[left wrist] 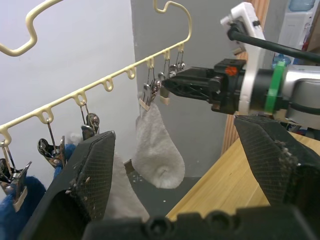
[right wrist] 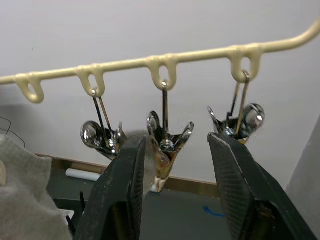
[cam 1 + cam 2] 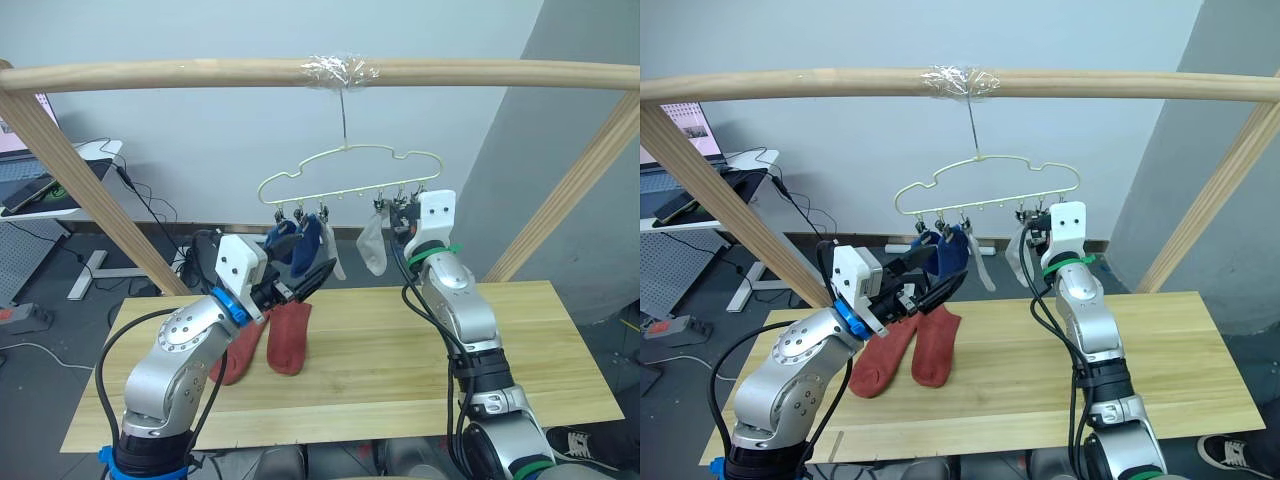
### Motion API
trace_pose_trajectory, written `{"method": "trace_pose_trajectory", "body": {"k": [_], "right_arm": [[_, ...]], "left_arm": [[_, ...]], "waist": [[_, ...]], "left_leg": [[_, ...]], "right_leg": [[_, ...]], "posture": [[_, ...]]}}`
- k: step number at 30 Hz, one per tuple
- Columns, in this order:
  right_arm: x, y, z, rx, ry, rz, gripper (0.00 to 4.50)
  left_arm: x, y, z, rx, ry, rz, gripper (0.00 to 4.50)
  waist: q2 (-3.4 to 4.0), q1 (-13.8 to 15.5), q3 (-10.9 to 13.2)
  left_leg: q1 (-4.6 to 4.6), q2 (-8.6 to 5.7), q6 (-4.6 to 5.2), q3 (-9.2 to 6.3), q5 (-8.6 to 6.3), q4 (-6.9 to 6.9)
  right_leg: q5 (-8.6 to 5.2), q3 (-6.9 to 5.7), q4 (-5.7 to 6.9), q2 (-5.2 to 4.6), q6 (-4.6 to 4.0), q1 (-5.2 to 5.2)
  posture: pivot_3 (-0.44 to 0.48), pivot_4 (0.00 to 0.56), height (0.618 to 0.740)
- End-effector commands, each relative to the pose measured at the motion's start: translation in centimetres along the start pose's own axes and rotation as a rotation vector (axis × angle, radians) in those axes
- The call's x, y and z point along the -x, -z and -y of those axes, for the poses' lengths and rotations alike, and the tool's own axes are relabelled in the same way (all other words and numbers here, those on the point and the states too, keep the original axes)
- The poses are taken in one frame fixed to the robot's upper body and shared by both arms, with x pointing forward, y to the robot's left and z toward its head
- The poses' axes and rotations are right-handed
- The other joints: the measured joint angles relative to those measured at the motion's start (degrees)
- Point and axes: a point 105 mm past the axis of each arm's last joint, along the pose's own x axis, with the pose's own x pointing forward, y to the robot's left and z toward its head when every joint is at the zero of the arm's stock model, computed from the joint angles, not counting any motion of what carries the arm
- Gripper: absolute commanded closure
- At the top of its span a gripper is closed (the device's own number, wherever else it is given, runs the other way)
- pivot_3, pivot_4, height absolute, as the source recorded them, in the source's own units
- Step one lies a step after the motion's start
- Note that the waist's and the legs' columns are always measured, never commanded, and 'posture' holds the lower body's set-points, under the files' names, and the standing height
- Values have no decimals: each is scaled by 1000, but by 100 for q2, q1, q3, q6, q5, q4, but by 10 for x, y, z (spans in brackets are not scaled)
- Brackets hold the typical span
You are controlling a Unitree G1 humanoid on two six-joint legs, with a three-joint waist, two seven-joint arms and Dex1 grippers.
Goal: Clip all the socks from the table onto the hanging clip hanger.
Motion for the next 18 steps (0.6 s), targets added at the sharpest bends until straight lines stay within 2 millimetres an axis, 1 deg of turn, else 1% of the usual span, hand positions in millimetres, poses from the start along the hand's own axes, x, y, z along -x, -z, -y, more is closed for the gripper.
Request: {"method": "trace_pose_trajectory", "body": {"k": [1, 7, 13, 18], "right_arm": [[-6, -16, 3, 5, 21, 61, 2452], [-14, -18, -4, -37, 5, 64, 2452], [-16, -19, -15, -82, -26, 64, 2452], [-17, -20, -16, -90, -29, 67, 2452]], "left_arm": [[-2, -12, 7, -29, 33, 40, 286], [-2, -11, 6, -28, 34, 40, 286], [-2, -10, 5, -33, 29, 37, 286], [-3, -10, 7, -35, 32, 37, 286]], "waist": [[0, 1, 0], [0, 0, 0], [0, 0, 0], [0, 1, 0]], "left_leg": [[0, 0, 0, 0, 0, 1], [7, -1, 0, 2, 0, 7], [18, -1, 1, -1, 1, 17], [19, -2, 1, -1, 1, 23]], "right_leg": [[0, 0, 1, 0, 0, 0], [0, 3, 28, 0, -1, -3], [-3, 2, 60, 1, -4, -3], [-3, 2, 63, 2, -3, -2]], "posture": [[-12, 73, 740], [-4, 79, 740], [3, 82, 740], [4, 81, 740]]}}
